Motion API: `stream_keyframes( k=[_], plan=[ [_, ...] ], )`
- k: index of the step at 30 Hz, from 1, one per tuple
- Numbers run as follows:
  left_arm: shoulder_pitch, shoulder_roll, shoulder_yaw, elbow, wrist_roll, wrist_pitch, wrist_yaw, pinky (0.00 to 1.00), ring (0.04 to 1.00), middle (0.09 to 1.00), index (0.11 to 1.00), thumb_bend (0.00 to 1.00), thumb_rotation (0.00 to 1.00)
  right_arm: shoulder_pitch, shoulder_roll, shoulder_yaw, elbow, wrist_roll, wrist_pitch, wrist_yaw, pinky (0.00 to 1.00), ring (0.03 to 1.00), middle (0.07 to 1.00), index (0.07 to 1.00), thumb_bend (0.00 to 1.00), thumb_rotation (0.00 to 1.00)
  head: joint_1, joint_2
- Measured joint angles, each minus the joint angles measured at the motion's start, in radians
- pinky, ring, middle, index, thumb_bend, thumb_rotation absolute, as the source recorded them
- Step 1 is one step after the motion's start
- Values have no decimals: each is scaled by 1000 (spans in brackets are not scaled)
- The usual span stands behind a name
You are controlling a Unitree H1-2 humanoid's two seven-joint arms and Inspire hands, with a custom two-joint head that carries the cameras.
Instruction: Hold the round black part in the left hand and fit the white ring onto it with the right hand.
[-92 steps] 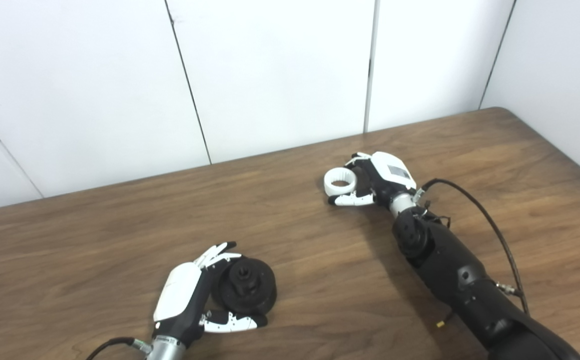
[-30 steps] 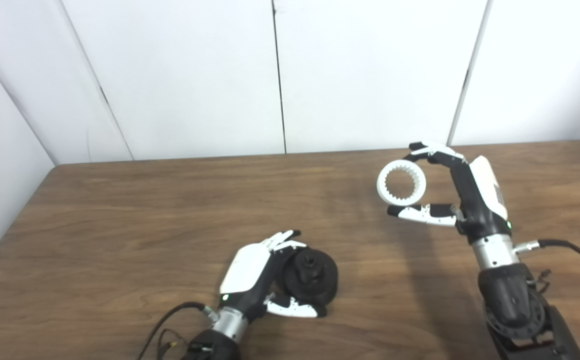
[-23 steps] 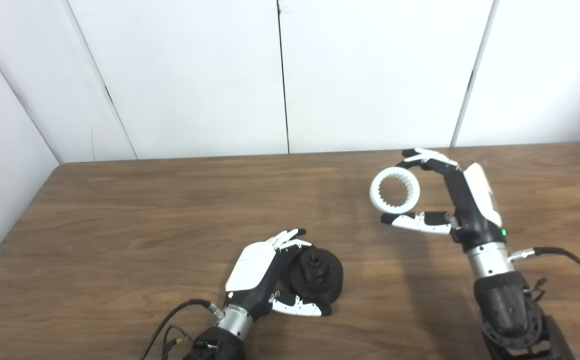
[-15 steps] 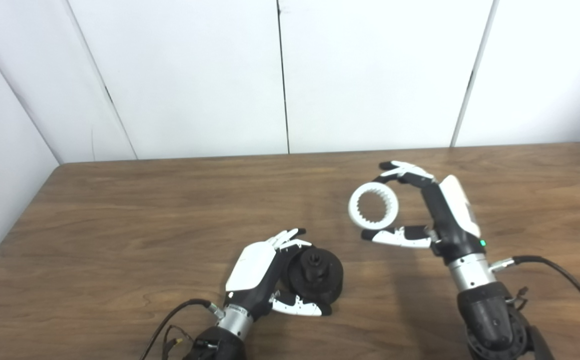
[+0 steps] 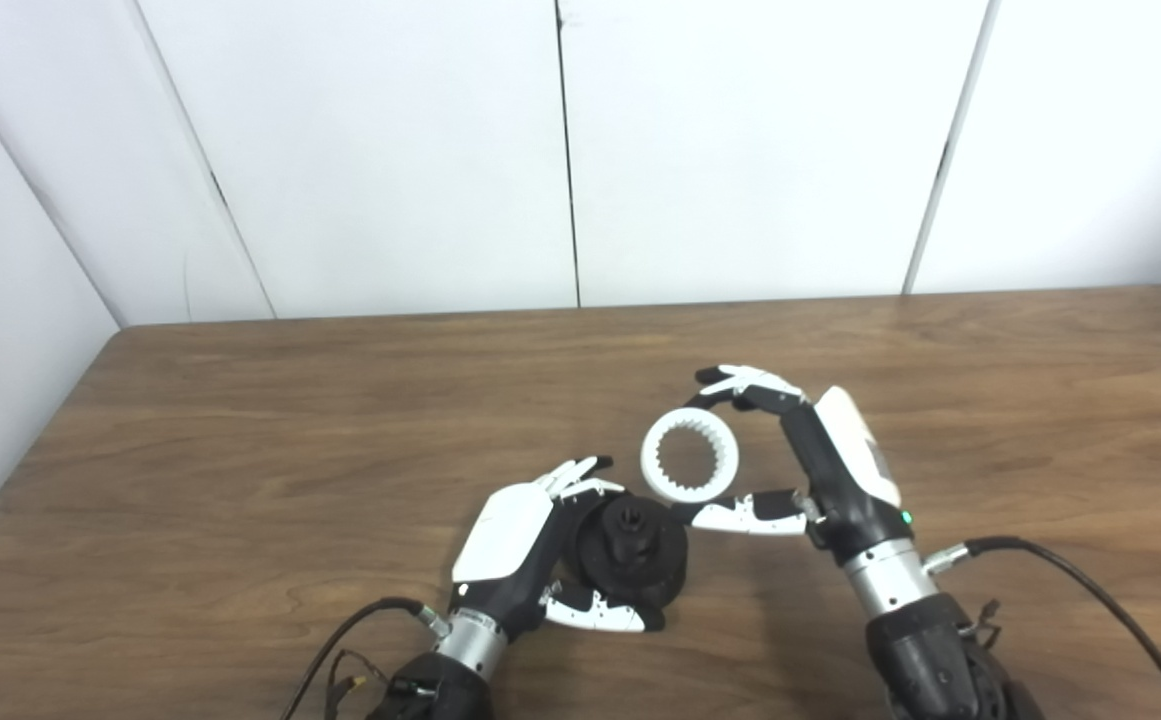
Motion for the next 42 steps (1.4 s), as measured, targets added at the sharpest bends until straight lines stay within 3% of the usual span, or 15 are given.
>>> stream_keyframes(
  k=[6,21,42],
  plan=[
    [0,-2,0,0,2,1,0,895,931,923,647,894,323,-1,14,14,1,5,11,36,763,843,784,480,522,142,5,5],
    [0,-6,0,0,8,5,0,898,934,925,648,897,326,-53,45,15,-57,15,214,181,754,834,778,479,523,139,11,14],
    [0,-10,-1,-1,8,13,-2,900,934,924,649,896,324,-28,-25,44,-58,-5,220,220,736,831,784,480,522,144,11,26]
  ],
)
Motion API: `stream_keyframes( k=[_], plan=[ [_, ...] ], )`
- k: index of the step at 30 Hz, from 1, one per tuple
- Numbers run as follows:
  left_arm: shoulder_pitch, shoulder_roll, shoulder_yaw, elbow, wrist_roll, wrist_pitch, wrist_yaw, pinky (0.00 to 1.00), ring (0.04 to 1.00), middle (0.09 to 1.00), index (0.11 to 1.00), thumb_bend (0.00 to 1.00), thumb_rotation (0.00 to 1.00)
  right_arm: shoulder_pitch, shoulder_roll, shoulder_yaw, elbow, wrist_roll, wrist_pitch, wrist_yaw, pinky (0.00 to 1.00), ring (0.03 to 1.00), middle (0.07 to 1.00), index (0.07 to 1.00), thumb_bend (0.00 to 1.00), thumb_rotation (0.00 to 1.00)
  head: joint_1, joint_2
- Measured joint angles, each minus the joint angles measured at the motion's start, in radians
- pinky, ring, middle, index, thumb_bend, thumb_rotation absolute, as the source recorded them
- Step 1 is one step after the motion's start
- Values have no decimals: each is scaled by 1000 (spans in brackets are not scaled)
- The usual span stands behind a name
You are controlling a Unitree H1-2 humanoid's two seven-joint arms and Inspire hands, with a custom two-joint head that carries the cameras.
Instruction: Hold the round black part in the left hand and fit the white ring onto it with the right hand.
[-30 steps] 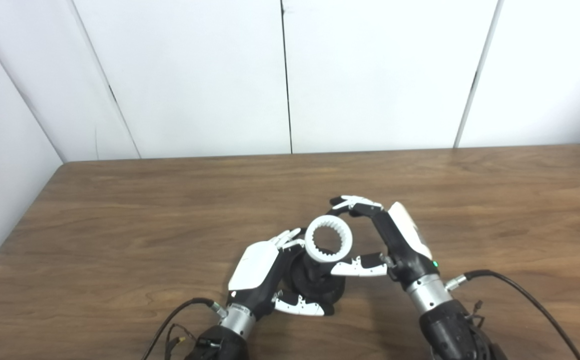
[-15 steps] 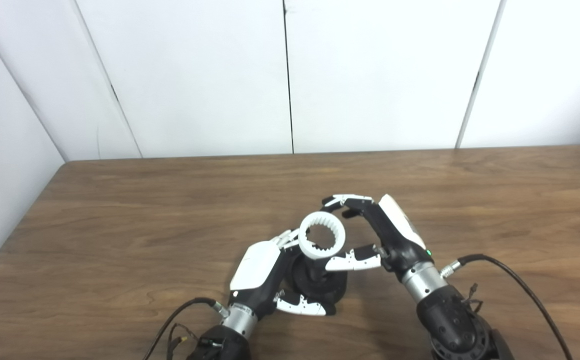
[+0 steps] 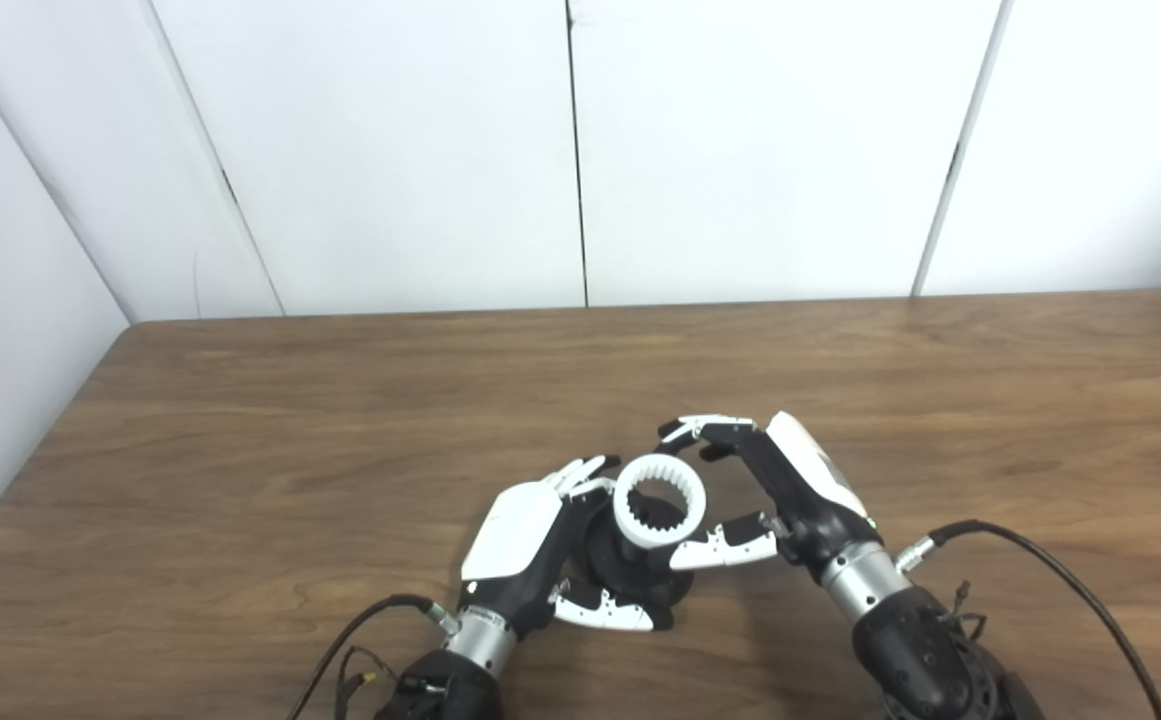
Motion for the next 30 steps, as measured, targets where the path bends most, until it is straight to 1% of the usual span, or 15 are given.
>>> stream_keyframes(
  k=[5,14,21,30],
  plan=[
    [0,0,0,-1,0,1,0,903,933,923,648,898,314,3,-13,5,0,-1,-3,1,742,828,785,480,522,143,2,5],
    [-1,0,-3,-4,4,8,-1,897,935,925,650,892,334,8,-15,12,18,0,-7,1,749,830,783,480,522,142,8,9],
    [-1,0,-7,-10,5,20,-3,906,939,928,653,889,336,8,-2,21,56,0,-23,-26,728,818,780,480,522,145,11,12],
    [-1,0,-7,-12,7,28,-2,897,936,926,653,890,335,8,19,24,89,0,-54,-53,730,811,781,480,521,145,15,15]
  ],
)
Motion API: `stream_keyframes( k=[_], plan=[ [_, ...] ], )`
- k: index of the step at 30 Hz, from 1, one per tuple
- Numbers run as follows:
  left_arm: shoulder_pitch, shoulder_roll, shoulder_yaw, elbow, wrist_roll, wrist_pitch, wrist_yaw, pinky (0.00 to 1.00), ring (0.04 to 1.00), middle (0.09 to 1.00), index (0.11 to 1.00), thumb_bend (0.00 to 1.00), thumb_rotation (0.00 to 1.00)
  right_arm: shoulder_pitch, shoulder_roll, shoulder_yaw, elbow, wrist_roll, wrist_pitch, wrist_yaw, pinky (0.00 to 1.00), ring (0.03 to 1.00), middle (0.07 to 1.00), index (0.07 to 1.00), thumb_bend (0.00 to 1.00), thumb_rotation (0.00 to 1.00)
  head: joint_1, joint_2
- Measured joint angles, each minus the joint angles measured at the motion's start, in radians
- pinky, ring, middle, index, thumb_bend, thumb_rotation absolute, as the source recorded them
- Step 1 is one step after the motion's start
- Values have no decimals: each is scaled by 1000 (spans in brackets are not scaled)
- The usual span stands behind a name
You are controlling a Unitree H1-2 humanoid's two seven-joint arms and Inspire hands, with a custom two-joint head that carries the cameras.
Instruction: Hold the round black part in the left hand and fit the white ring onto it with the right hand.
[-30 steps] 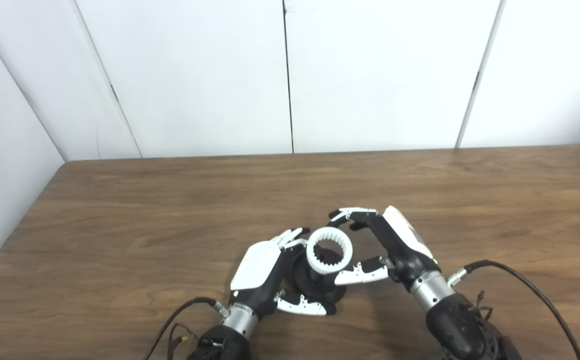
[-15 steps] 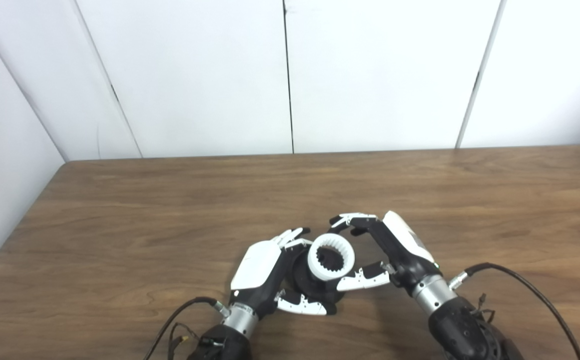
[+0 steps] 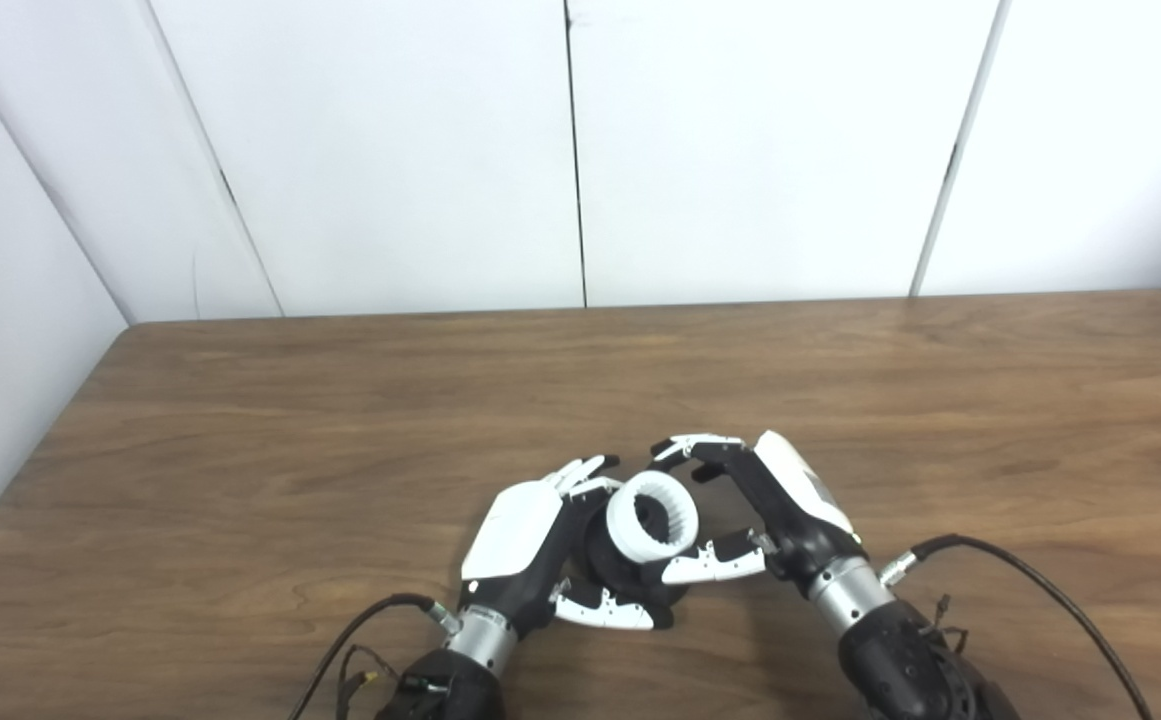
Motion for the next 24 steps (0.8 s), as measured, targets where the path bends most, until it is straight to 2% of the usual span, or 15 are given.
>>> stream_keyframes(
  k=[14,24],
  plan=[
    [0,0,-1,-4,0,9,0,908,938,926,652,890,330,-12,3,5,-4,-11,10,12,760,821,780,480,521,145,5,3],
    [0,0,-3,-4,-1,9,0,904,938,924,651,894,330,-60,-24,24,-63,-80,60,100,798,837,775,479,520,145,8,9]
  ],
)
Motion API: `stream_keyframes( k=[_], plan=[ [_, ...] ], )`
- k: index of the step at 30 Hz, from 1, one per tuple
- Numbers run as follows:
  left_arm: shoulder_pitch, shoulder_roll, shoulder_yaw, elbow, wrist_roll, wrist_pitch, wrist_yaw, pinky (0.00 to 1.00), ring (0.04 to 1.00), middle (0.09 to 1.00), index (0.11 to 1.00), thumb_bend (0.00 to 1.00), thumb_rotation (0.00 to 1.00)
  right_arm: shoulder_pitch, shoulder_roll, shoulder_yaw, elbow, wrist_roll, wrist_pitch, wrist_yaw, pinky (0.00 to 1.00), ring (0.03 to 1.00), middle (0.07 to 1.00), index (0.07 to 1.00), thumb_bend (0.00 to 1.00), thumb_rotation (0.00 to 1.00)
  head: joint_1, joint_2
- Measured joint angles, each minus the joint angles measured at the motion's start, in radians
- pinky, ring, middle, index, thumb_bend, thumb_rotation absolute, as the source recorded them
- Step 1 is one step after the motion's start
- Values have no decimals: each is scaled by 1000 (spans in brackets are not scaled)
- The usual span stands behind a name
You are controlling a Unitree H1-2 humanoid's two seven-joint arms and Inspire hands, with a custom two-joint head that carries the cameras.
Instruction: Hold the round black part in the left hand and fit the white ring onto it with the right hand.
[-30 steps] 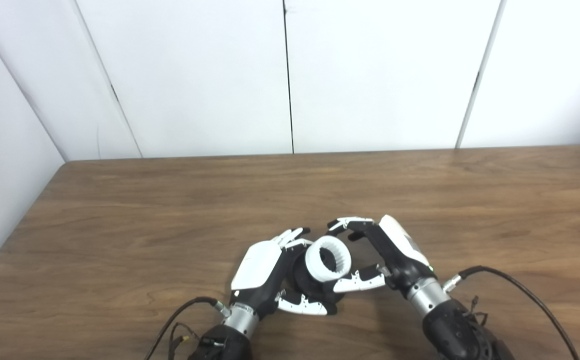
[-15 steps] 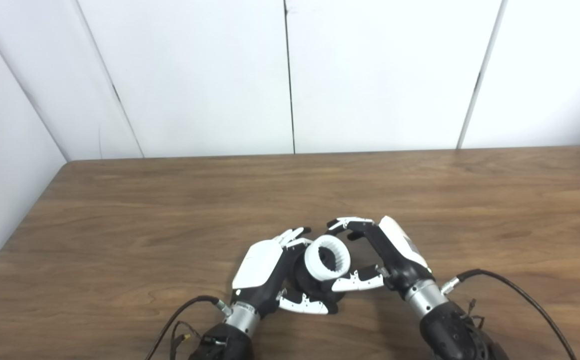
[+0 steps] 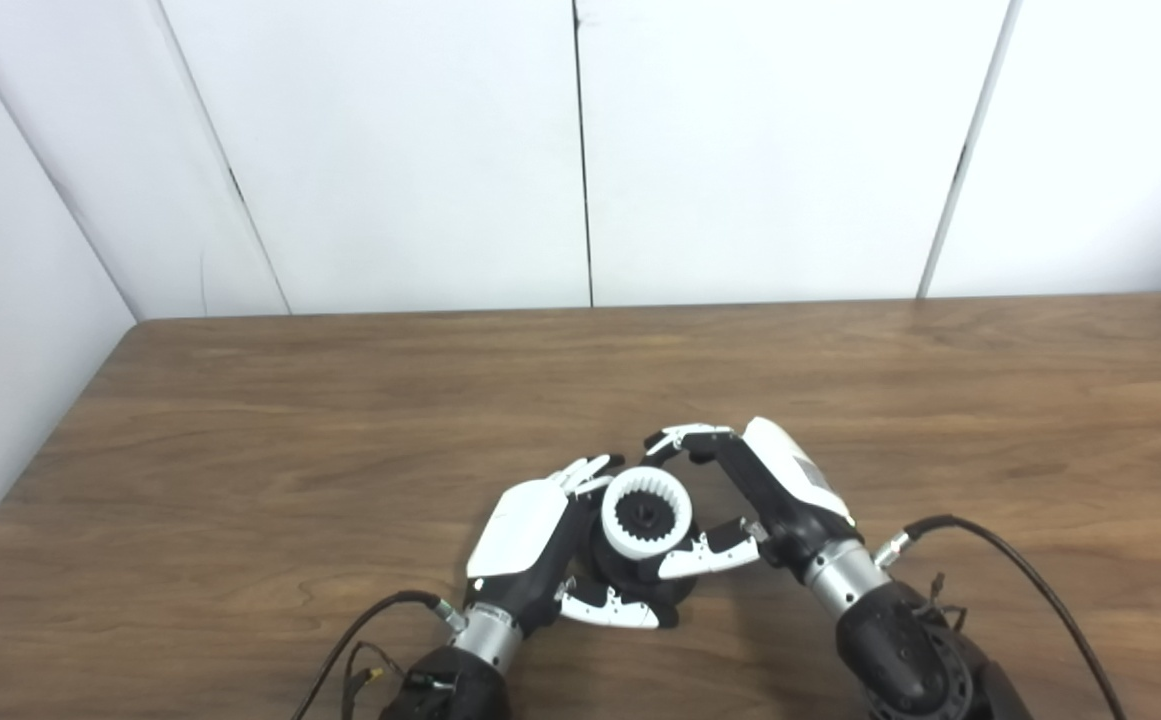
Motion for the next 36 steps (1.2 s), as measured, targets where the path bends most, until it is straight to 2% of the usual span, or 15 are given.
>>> stream_keyframes(
  k=[10,36],
  plan=[
    [0,-1,0,0,0,2,0,906,933,922,648,896,318,-28,-6,11,-16,-31,26,71,807,834,770,479,521,143,0,3],
    [0,3,-1,-5,0,0,-3,887,924,917,643,898,318,-10,-15,9,1,-45,26,56,800,838,780,480,519,146,-25,14]
  ],
)
